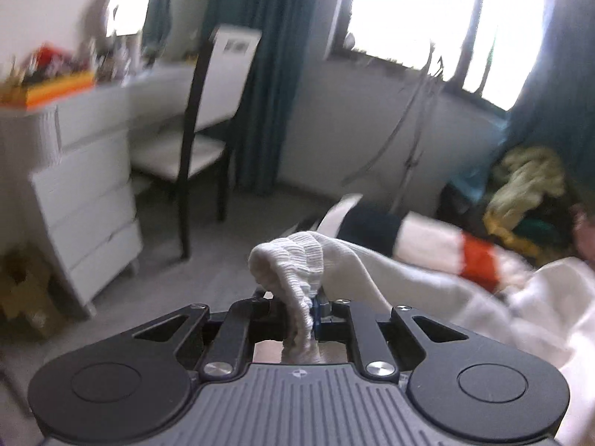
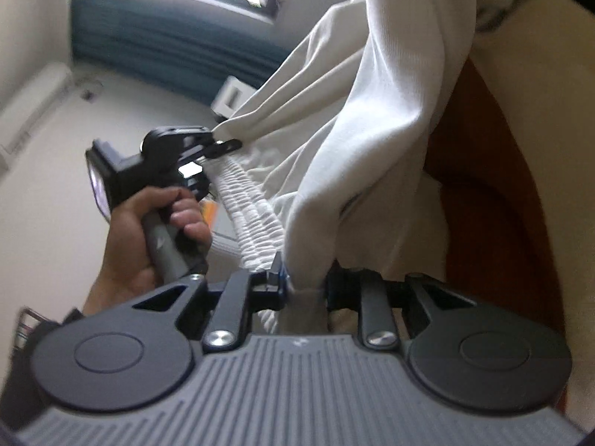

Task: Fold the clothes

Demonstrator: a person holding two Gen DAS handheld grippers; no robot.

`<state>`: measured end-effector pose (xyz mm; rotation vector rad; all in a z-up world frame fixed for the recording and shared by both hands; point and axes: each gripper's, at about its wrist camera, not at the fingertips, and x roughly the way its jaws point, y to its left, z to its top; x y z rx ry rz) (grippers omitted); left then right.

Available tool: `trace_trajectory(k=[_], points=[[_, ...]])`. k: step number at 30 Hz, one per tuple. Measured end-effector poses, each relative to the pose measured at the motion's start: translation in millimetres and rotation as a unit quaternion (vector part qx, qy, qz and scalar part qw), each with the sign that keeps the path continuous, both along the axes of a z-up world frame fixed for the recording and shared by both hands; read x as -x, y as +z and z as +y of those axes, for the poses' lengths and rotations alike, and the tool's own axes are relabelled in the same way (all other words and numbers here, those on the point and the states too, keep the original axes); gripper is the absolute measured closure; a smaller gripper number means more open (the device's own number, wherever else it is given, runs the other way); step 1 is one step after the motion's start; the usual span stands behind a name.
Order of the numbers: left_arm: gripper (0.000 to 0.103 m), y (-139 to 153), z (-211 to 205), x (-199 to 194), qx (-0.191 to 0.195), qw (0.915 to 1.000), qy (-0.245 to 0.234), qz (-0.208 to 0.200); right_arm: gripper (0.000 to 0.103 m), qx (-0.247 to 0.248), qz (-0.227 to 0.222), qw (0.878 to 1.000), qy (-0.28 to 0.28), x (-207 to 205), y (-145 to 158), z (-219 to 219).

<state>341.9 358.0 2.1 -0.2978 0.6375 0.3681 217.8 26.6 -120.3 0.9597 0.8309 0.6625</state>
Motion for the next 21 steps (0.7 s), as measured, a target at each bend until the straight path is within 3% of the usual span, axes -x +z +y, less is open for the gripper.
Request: trace_trajectory(k=[3,6,8,9,11,14,17,21], points=[[0.088,-26,-1,-4,-0.011,0.9999,0.002,0.007,0.076,0.003,0.008,1.000,0.016,-1,-9,-4],[0.081,-26,-7,3,-0.022,0.9998,-0.003,0.000,0.059,-0.002,0.019,1.000,0.022,4,-8,-13],[0.069,-22,-11,10,-0.026,0.9996,-0.003,-0.002,0.020,0.011,0.012,1.000,0.020,10,1,-18],[0.063,-18,-14,15,-0.029,0.9996,-0.005,-0.004,0.014,0.020,0.006,1.000,0.018,13,7,-20],[0.042,-5,-25,30,-0.035,0.9992,-0.018,-0.007,0.014,0.037,-0.006,0.999,0.014,19,20,-24],[0.031,17,-51,52,-0.053,0.9976,-0.043,-0.014,0.014,0.059,-0.036,0.998,0.015,34,43,-37],[0.026,41,-86,78,-0.062,0.9950,-0.071,-0.032,0.014,0.098,-0.083,0.992,0.002,51,71,-54],[0.023,69,-143,122,-0.061,0.9881,-0.120,-0.074,0.015,0.167,-0.158,0.972,-0.037,76,110,-85]])
